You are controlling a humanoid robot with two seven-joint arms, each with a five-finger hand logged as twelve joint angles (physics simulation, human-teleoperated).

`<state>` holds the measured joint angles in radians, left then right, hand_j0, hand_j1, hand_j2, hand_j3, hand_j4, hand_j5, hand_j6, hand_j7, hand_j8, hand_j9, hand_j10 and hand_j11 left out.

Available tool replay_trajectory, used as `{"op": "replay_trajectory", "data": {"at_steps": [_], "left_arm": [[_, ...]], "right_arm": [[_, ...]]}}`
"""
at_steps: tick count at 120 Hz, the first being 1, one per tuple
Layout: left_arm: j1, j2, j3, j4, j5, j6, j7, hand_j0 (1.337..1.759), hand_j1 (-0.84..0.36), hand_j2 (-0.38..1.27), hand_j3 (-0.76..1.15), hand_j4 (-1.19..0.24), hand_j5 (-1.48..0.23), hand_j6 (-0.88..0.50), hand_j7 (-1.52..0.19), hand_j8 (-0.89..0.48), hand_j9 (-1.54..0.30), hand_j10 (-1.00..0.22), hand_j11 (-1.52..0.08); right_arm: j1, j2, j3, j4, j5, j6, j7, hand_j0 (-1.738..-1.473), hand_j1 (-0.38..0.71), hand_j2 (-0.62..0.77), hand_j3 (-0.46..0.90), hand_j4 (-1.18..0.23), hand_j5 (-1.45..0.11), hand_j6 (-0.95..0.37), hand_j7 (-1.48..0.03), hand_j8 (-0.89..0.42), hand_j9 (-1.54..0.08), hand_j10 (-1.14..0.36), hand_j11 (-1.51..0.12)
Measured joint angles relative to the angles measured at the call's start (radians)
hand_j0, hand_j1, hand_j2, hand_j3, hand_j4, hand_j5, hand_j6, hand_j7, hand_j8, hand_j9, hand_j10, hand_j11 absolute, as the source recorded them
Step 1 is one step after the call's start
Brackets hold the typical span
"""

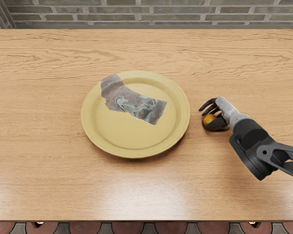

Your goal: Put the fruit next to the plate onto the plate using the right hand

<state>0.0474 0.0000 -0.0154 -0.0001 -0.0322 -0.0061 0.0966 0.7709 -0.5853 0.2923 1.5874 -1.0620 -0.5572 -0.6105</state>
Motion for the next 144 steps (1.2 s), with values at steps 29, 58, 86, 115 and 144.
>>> {"op": "replay_trajectory", "data": {"at_steps": [29, 58, 86, 115, 144], "left_arm": [[0.000, 0.000, 0.000, 0.000, 0.000, 0.000, 0.000, 1.658, 0.35, 0.00, 0.00, 0.00, 0.00, 0.00, 0.00, 0.00, 0.00, 0.00, 0.00], [0.000, 0.000, 0.000, 0.000, 0.000, 0.000, 0.000, 1.658, 0.35, 0.00, 0.00, 0.00, 0.00, 0.00, 0.00, 0.00, 0.00, 0.00, 0.00], [0.000, 0.000, 0.000, 0.000, 0.000, 0.000, 0.000, 1.658, 0.35, 0.00, 0.00, 0.00, 0.00, 0.00, 0.00, 0.00, 0.00, 0.00, 0.00], [0.000, 0.000, 0.000, 0.000, 0.000, 0.000, 0.000, 1.658, 0.35, 0.00, 0.00, 0.00, 0.00, 0.00, 0.00, 0.00, 0.00, 0.00, 0.00], [0.000, 0.000, 0.000, 0.000, 0.000, 0.000, 0.000, 1.658, 0.35, 0.00, 0.00, 0.00, 0.00, 0.00, 0.00, 0.00, 0.00, 0.00, 0.00]], "right_arm": [[0.011, -0.010, 0.004, 0.017, 0.003, 0.004, -0.001, -1.656, 0.31, 0.14, 0.00, -0.63, -0.86, -0.63, -0.84, -0.38, -0.86, -0.45, -0.84], [0.031, -0.031, 0.028, 0.070, 0.004, 0.009, -0.001, -1.656, 0.31, 0.14, 0.00, -0.63, -0.86, -0.64, -0.84, -0.38, -0.86, -0.45, -0.84], [0.058, -0.039, 0.046, 0.107, 0.003, 0.013, -0.001, -1.656, 0.31, 0.14, 0.00, -0.63, -0.86, -0.64, -0.84, -0.38, -0.86, -0.45, -0.84], [0.080, -0.039, 0.080, 0.139, 0.002, 0.023, -0.001, -1.656, 0.31, 0.14, 0.00, -0.63, -0.86, -0.64, -0.84, -0.38, -0.86, -0.46, -0.84], [0.119, -0.035, 0.086, 0.152, 0.002, 0.034, -0.001, -1.656, 0.31, 0.14, 0.00, -0.63, -0.86, -0.64, -0.84, -0.38, -0.86, -0.45, -0.84]]}}
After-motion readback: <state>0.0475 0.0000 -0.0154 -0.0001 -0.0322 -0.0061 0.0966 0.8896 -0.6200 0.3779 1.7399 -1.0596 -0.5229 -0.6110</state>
